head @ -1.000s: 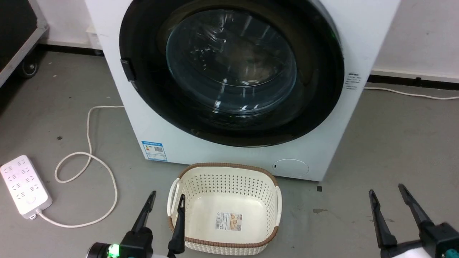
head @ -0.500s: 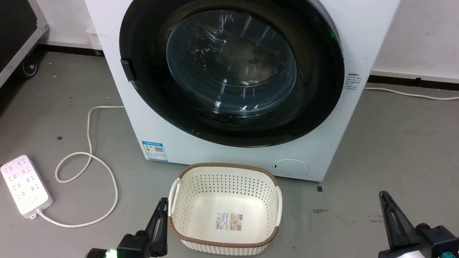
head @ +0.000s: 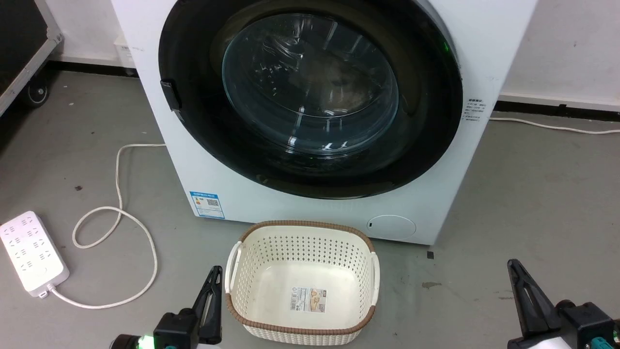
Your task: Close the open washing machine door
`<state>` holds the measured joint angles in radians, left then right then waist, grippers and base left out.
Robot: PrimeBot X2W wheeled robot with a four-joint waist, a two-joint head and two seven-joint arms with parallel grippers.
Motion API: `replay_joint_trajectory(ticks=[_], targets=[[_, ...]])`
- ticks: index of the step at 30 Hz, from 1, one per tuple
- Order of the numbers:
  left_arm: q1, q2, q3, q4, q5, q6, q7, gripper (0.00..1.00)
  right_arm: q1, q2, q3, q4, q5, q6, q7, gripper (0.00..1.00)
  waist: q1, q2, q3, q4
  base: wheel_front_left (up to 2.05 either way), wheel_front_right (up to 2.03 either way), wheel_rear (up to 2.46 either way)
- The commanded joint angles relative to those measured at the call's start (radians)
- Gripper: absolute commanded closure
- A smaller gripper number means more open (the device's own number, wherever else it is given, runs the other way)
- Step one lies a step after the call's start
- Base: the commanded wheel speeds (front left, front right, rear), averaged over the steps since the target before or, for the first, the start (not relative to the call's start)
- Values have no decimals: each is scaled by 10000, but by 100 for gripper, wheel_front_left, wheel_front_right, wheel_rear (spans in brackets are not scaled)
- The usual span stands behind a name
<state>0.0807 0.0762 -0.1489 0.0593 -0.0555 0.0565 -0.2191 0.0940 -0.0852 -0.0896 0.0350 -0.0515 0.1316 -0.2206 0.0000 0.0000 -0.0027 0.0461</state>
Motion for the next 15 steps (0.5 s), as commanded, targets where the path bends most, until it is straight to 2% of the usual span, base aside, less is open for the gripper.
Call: replay_joint_trajectory(ticks=[1, 15], targets=[[-124, -19, 67, -44, 46, -73, 86, 100, -145, 57, 42, -57, 85, -2, 95, 100, 0, 0, 0, -9, 0, 0, 0], [-210, -50, 246, -113, 111, -135, 352, 100, -245, 94, 150, -94, 139, -3, 361, 100, 0, 0, 4, -66, 0, 0, 0]])
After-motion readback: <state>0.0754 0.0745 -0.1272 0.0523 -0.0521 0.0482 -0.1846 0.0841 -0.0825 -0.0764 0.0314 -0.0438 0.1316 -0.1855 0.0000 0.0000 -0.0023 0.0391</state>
